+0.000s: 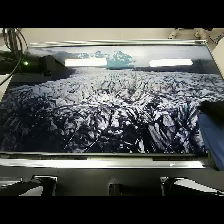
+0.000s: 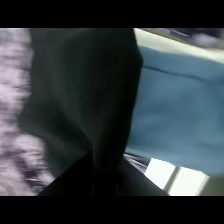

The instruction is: Fold the clothes and pants, and hang the long-sleeved shirts on hangers.

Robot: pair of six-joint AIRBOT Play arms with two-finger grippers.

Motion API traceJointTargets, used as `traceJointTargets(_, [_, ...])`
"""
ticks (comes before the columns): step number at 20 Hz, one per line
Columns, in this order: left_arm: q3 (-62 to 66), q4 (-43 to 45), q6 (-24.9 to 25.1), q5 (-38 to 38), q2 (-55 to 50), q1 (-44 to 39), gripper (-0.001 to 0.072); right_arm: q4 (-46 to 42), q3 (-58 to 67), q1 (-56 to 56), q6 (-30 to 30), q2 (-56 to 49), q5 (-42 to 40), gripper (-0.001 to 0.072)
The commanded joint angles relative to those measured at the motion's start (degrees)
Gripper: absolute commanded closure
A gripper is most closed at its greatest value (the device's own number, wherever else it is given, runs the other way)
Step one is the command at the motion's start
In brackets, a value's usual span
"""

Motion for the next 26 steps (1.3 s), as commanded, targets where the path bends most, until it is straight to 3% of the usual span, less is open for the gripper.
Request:
traceJointTargets(1, [0.0,0.0,0.0,0.0,0.0,0.0,0.0681,-10.7,-9.5,-0.1,-0.1,3.2,0.3,0.0677])
traceJointTargets(6, [0.0,-0.1,0.0,0.0,0.0,0.0,0.0681,-17.4,-29.7,-0.1,-0.1,7.5,-10.8,0.0677])
traceJointTargets(10, [0.0,-0.1,-0.4,0.0,0.0,0.0,0.0681,-17.9,-35.7,-0.1,-0.7,7.4,-17.4,0.0667])
traceJointTargets(11, [0.0,-0.1,-0.6,0.1,0.0,0.0,0.0681,-17.8,-35.7,-0.1,-0.7,7.5,-17.8,0.051])
traceJointTargets(12, [0.0,-0.1,-0.6,0.2,0.0,0.0,0.0681,-17.2,-35.3,-0.1,-0.7,7.5,-18.4,0.022])
traceJointTargets(13, [0.0,-0.3,-0.7,0.3,0.0,0.0,0.0681,-15.7,-33.9,-0.1,-3.1,7.6,-18.7,0.0026])
traceJointTargets(15, [0.1,-3.5,-0.7,1.3,0.1,0.0,0.0681,-10.6,-27.4,-0.1,-7.1,7.6,-20.2,0.0003])
traceJointTargets(18, [3.0,-5.4,-0.1,9.6,0.0,-0.5,0.0683,3.8,-11.1,2.7,-9.9,7.6,-34.3,0.0005])
traceJointTargets(19, [4.6,-0.8,0.0,14.8,0.0,-1.5,0.0684,4.9,-5.9,6.4,-12.3,7.6,-39.6,0.0009])
traceJointTargets(20, [5.9,9.3,-1.0,18.8,-0.4,-3.0,0.0686,4.6,-2.2,11.2,-15.1,7.6,-43.2,0.0015])
traceJointTargets(21, [6.4,23.5,-7.4,20.6,-1.1,-4.6,0.0686,4.1,0.0,17.5,-17.6,7.6,-45.3,0.0023])
traceJointTargets(22, [6.4,38.2,-16.7,19.1,-2.4,-6.4,0.0685,2.8,0.3,24.5,-18.1,7.6,-45.4,0.0023])
traceJointTargets(23, [6.4,47.4,-23.1,14.1,-4.3,-7.2,0.0683,0.5,0.3,31.1,-17.4,6.9,-42.4,0.0023])
traceJointTargets(24, [6.2,49.3,-25.6,8.0,-6.3,-7.1,0.0661,-2.5,0.0,37.9,-14.3,5.6,-36.7,0.0023])
traceJointTargets(25, [5.2,48.3,-26.8,1.0,-8.5,-6.4,0.0398,-5.8,-0.7,44.2,-9.6,3.3,-29.2,0.0023])
traceJointTargets(26, [3.4,46.2,-27.4,-6.6,-10.5,-5.9,-0.0004,-7.0,-1.8,49.2,-7.1,0.6,-22.3,0.0022])
